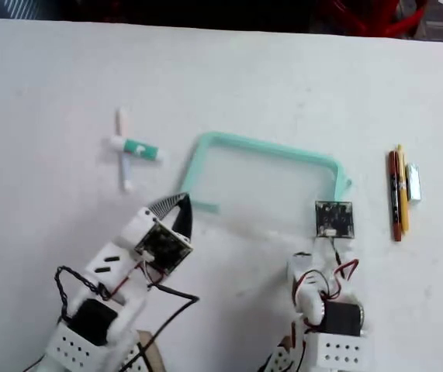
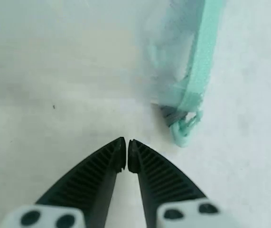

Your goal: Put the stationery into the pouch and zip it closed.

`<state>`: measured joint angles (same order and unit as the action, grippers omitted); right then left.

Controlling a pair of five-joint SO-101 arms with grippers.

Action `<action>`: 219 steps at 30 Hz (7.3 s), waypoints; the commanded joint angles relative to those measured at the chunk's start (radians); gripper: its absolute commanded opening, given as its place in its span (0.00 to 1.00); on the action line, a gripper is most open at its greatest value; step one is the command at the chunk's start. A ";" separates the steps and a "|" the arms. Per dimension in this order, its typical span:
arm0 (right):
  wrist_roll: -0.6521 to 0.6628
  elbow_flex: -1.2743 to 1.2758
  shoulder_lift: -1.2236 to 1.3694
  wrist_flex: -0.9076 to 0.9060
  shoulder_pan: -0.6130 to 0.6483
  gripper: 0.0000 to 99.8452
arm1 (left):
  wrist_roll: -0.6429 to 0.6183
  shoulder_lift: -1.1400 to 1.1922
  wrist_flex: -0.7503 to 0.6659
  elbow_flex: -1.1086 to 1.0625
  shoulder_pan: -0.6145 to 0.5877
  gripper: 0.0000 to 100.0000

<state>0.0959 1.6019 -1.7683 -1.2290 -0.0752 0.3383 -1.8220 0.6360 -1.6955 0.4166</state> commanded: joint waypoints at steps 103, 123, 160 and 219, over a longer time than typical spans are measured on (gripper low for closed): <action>0.250 -0.937 1.494 -0.031 0.171 0.21 | -0.095 -0.002 0.058 0.003 0.039 0.09; 0.661 -0.615 0.875 -0.048 0.249 0.21 | -0.095 -0.002 0.052 0.003 0.039 0.09; 0.974 -0.718 1.466 0.165 0.177 0.21 | -0.095 -0.002 0.055 0.003 0.039 0.09; 0.382 -1.530 1.122 -0.499 0.243 0.02 | -0.051 -0.002 0.252 0.315 0.242 0.24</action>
<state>0.5117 0.2547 -0.7511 -1.6985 0.1688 0.1834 -1.8236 0.8600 -1.4607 0.6022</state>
